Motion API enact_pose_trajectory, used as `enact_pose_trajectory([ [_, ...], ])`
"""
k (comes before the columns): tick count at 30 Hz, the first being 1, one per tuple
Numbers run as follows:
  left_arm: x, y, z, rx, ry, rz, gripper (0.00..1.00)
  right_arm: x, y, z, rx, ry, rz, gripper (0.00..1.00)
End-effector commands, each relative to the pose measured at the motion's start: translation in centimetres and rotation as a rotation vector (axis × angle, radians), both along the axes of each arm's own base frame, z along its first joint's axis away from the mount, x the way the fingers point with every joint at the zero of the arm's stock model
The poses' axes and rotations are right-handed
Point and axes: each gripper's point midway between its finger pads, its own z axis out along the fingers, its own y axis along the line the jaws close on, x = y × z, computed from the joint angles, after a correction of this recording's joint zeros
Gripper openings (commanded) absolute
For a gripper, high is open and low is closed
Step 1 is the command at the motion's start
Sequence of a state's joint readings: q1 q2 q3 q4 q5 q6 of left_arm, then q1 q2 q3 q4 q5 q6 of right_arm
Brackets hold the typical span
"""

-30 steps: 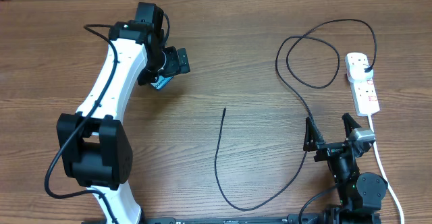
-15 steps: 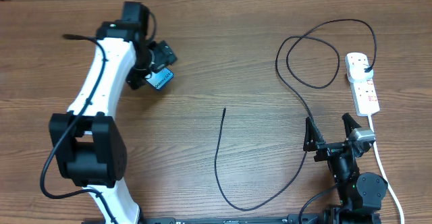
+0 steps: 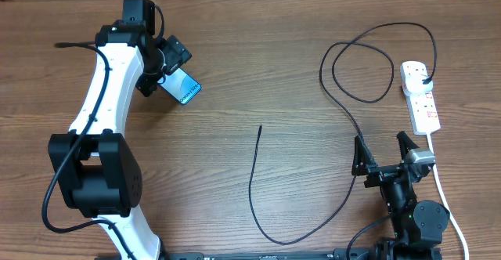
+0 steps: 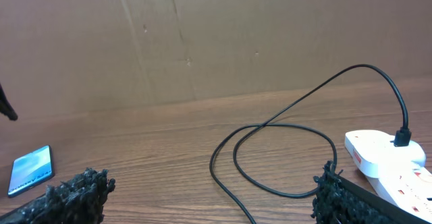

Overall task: Plug charger to phone and switch on socket
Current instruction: 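Lower the left gripper onto the phone and align fingers with its sides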

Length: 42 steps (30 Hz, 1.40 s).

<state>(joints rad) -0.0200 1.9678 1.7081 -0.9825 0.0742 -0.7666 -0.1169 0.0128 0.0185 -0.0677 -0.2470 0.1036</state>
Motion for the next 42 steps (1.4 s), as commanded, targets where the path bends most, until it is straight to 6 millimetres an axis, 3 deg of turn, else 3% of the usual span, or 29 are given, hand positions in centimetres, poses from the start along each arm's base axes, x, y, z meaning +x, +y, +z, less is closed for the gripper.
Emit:
enact_pose_trajectory([
  [1, 1.3, 0.1, 1.9, 0.01, -0.048, 0.035, 1.0, 0.0, 0.0, -0.2, -0.003, -0.005, -0.005, 1.0],
  [6, 1.2, 0.4, 2.5, 0.028, -0.038, 0.041, 1.0, 0.0, 0.0, -0.2, -0.003, -0.005, -0.005, 1.0],
  [9, 1.1, 0.5, 1.9, 0.037, 0.003, 0.042, 1.0, 0.0, 0.0, -0.2, -0.003, -0.005, -0.005, 1.0],
  [23, 1.7, 0.2, -5.4, 0.045, 0.249, 0.048, 1.0, 0.0, 0.0, -0.2, -0.003, -0.005, -0.005, 1.0],
  [42, 1.7, 0.9, -5.7, 0.058, 0.256, 0.201, 1.0, 0.0, 0.0, -0.2, -0.003, -0.005, -0.005, 1.0],
])
